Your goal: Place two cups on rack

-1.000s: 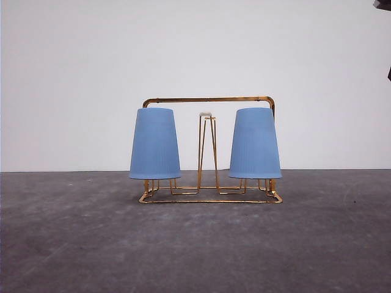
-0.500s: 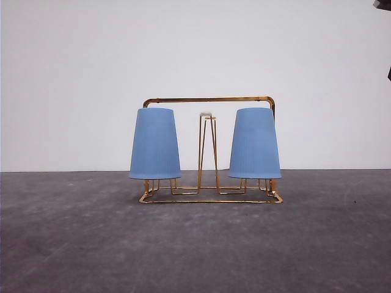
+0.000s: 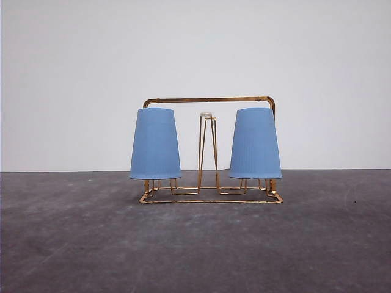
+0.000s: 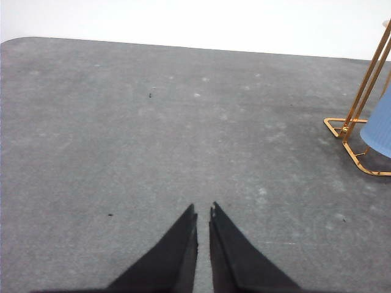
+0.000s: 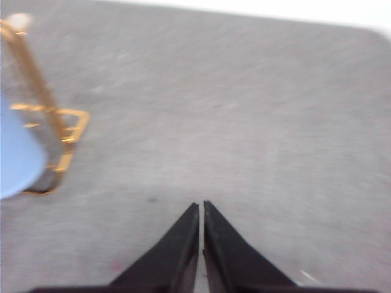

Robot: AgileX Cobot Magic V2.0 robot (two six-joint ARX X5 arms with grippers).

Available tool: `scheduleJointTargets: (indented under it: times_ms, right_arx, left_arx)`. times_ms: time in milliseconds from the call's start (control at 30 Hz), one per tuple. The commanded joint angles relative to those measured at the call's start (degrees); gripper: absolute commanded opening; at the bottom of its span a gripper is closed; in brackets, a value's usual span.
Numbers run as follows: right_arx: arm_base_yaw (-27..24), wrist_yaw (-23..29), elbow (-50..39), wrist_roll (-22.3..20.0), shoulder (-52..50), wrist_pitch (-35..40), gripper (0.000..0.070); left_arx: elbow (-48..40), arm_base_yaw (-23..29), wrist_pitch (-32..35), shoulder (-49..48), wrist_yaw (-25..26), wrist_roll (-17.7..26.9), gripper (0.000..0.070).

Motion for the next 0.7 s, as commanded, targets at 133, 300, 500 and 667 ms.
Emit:
scheduleJointTargets:
  times_ms: [133, 300, 500, 667]
  right_arx:
    - [-0.4, 1.5, -15.0, -0.1, -16.0, 4.0, 0.0007]
    - [-0.4, 1.5, -24.2, -0.1, -28.5, 4.2, 0.0007]
    - [-0.4, 1.4, -30.3, -0.1, -38.6, 4.2, 0.0007]
    - [-0.4, 1.4, -32.9, 0.0, -40.8, 7.1, 0.0007]
  left_arx:
    - [-0.6, 0.0, -1.0, -0.1, -0.3, 0.7, 0.0015]
    - [-0.6, 0.0, -1.0, -0.1, -0.3, 0.7, 0.0015]
    - [-0.6, 0.0, -1.0, -0.1, -0.3, 0.7, 0.0015]
    - [-0.6, 0.0, -1.0, -0.1, -0.3, 0.7, 0.0015]
